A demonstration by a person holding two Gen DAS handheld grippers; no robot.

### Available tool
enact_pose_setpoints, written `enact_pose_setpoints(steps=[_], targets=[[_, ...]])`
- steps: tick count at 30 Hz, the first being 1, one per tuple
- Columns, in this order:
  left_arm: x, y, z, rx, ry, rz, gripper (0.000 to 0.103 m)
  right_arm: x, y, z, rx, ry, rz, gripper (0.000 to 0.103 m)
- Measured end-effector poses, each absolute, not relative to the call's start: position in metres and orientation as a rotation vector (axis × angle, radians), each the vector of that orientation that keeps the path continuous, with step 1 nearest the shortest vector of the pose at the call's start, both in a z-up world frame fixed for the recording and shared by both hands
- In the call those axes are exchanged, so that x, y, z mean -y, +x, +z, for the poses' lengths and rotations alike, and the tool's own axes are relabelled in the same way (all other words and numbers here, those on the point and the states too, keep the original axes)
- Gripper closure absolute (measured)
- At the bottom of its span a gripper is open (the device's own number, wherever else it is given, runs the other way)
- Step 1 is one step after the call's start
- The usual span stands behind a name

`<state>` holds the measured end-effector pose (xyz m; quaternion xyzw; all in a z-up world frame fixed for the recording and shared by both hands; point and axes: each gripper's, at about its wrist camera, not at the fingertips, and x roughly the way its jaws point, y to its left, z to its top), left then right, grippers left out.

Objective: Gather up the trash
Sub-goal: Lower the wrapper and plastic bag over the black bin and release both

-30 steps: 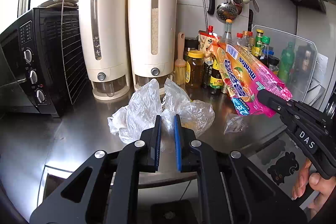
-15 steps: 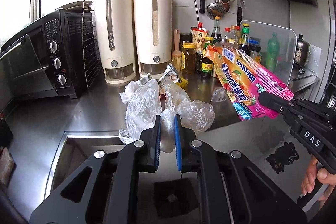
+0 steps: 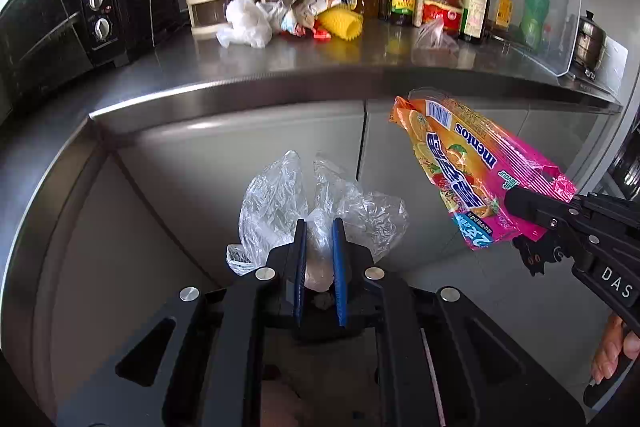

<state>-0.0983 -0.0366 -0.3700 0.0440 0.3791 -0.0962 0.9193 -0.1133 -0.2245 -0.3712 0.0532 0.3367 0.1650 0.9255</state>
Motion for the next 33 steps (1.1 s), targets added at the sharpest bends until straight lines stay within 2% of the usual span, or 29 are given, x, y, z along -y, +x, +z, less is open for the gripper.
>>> enact_pose_setpoints(steps=[20,31,33], targets=[[0.024,-0.020,-0.574,-1.233,0.015,-0.177,0.092,0.201,-0.013,-0.575,-1.233,0.289,0.328,0.099],[0.031,0.016,-0.632,-1.355,0.025,-0.157,0.092,0.173,0.025,-0.643,-1.396,0.293,0.285,0.099],[0.030,0.020,-0.637,-1.367,0.020,-0.155,0.091,0.171,0.034,-0.651,-1.414,0.301,0.277,0.096]])
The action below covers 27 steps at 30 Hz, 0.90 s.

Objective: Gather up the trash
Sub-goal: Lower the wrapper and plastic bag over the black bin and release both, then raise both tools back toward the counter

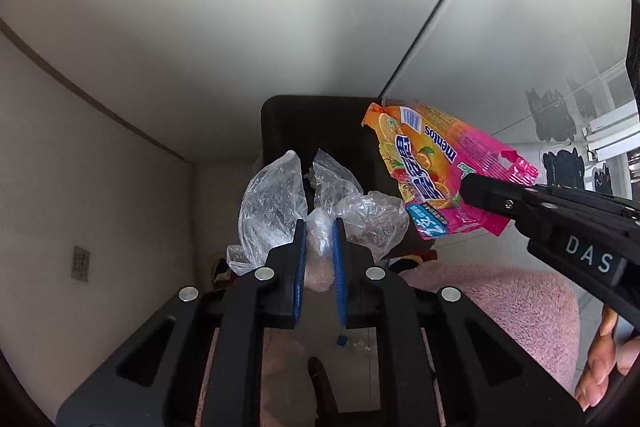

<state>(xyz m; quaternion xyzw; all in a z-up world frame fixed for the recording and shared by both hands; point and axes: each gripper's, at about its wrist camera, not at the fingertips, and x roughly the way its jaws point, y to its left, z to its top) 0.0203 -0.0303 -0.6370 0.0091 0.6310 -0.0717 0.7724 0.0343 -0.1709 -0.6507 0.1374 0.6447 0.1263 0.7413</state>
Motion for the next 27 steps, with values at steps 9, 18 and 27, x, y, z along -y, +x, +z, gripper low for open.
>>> enact_pose_setpoints(steps=[9,18,27], targets=[[0.022,0.024,-0.632,-1.323,0.006,-0.130,0.031,0.190,0.053,-0.659,-1.399,0.396,0.243,0.004],[0.020,0.020,-0.586,-1.211,0.021,-0.107,0.008,0.195,0.046,-0.612,-1.249,0.375,0.218,0.003],[0.022,0.013,-0.530,-1.108,0.015,-0.109,0.008,0.196,0.043,-0.550,-1.122,0.359,0.244,0.003]])
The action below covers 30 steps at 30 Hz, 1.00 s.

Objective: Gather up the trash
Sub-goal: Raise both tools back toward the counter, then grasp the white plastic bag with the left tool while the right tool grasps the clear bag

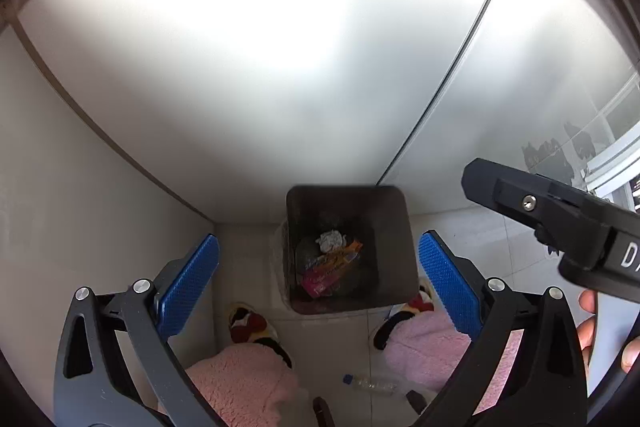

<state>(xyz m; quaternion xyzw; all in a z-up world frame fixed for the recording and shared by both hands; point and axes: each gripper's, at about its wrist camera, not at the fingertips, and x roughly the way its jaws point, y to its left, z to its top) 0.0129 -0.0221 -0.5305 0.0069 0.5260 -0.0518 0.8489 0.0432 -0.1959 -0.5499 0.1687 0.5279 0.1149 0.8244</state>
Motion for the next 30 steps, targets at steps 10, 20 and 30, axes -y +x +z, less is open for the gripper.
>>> enact_pose_setpoints(steps=[10,20,30], targets=[[0.031,-0.011,-0.442,-0.923,0.022,-0.117,0.008,0.221,0.011,-0.448,-0.902,0.341,0.249,0.003],[0.018,-0.020,-0.361,-0.789,0.001,-0.121,0.008,0.257,-0.016,-0.358,-0.686,0.322,0.221,0.003],[0.004,0.007,-0.307,-0.685,-0.001,-0.098,0.008,0.292,0.006,-0.316,-0.590,0.285,0.135,0.003]])
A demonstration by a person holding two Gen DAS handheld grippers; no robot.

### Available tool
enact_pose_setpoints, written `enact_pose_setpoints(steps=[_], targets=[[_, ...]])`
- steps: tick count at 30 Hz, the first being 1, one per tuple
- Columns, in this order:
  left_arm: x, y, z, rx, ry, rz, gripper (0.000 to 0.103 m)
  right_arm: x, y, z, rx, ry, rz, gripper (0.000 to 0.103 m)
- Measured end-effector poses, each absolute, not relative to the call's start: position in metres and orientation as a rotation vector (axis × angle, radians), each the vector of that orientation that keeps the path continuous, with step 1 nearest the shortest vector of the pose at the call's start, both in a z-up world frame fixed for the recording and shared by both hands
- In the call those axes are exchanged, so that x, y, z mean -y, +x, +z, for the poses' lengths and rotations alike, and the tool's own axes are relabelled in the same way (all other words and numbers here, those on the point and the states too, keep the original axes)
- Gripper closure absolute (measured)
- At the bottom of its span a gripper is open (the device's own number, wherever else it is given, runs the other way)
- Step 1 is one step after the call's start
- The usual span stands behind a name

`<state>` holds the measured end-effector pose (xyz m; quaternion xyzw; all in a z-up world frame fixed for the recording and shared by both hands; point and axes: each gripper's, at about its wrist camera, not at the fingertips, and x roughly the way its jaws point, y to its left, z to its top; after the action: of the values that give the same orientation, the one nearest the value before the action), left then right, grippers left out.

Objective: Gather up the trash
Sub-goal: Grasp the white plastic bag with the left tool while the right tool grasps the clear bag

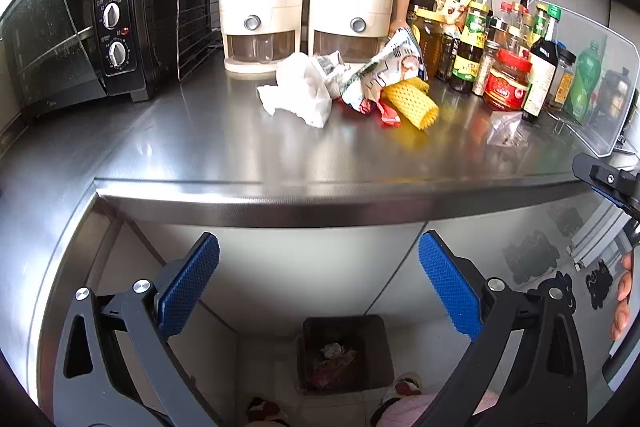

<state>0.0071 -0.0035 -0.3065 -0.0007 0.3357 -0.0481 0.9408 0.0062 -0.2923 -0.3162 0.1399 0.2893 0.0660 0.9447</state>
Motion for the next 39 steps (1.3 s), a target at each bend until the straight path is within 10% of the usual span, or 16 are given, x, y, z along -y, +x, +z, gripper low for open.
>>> enact_pose_setpoints(steps=[26,28,32,39], targets=[[-0.016,0.190,-0.301,-0.668,-0.015,-0.046,0.009,0.292,0.143,-0.337,-0.590,0.147,0.004,0.018],[-0.015,0.196,-0.307,-0.684,-0.022,-0.059,0.016,0.292,0.150,-0.344,-0.626,0.148,0.009,0.027],[-0.012,0.201,-0.316,-0.716,-0.032,-0.104,0.075,0.293,0.154,-0.352,-0.652,0.159,0.016,0.047],[-0.005,0.189,-0.316,-0.721,0.006,-0.125,0.089,0.290,0.149,-0.350,-0.662,0.150,0.065,0.081]])
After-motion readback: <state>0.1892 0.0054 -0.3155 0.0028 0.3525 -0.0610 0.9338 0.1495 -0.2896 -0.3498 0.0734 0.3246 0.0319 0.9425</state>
